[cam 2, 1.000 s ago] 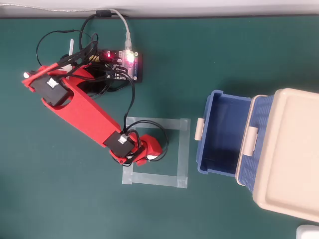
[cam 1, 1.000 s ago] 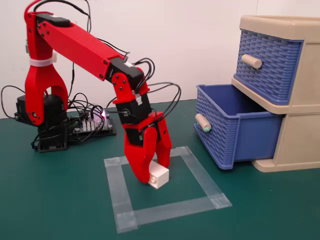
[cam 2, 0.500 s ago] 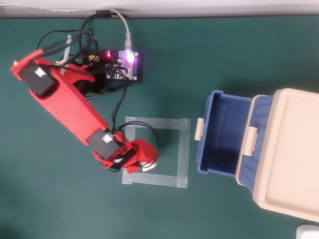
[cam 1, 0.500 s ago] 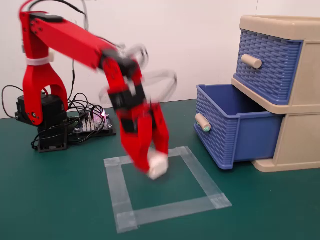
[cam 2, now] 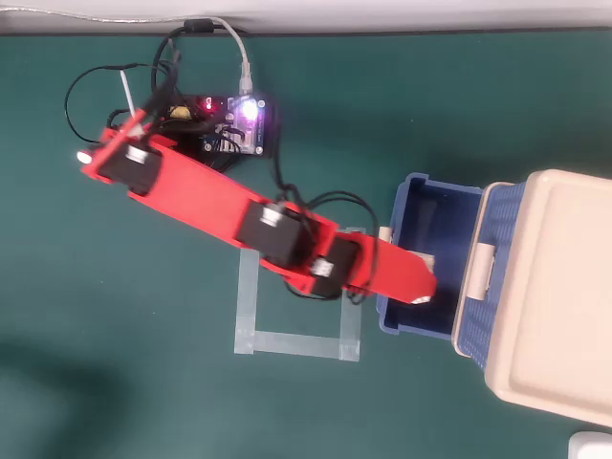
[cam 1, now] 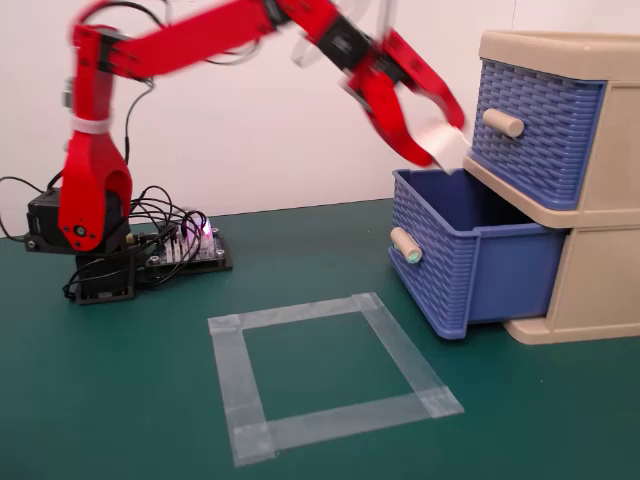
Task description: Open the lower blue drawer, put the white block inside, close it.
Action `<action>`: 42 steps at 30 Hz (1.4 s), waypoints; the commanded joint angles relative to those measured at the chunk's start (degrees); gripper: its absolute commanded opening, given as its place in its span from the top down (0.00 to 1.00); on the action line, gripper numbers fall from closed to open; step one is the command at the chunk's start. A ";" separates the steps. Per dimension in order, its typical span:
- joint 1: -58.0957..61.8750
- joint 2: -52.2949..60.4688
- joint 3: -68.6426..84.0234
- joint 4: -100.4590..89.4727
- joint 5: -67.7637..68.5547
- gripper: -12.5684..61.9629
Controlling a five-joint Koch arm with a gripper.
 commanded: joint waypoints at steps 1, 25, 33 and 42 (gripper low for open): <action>-1.58 -0.62 -5.27 0.18 2.55 0.94; -1.85 4.83 -3.87 46.05 -10.20 0.40; -0.88 -13.01 -9.23 39.64 -9.76 0.40; -3.43 -26.46 -31.46 20.65 -7.91 0.40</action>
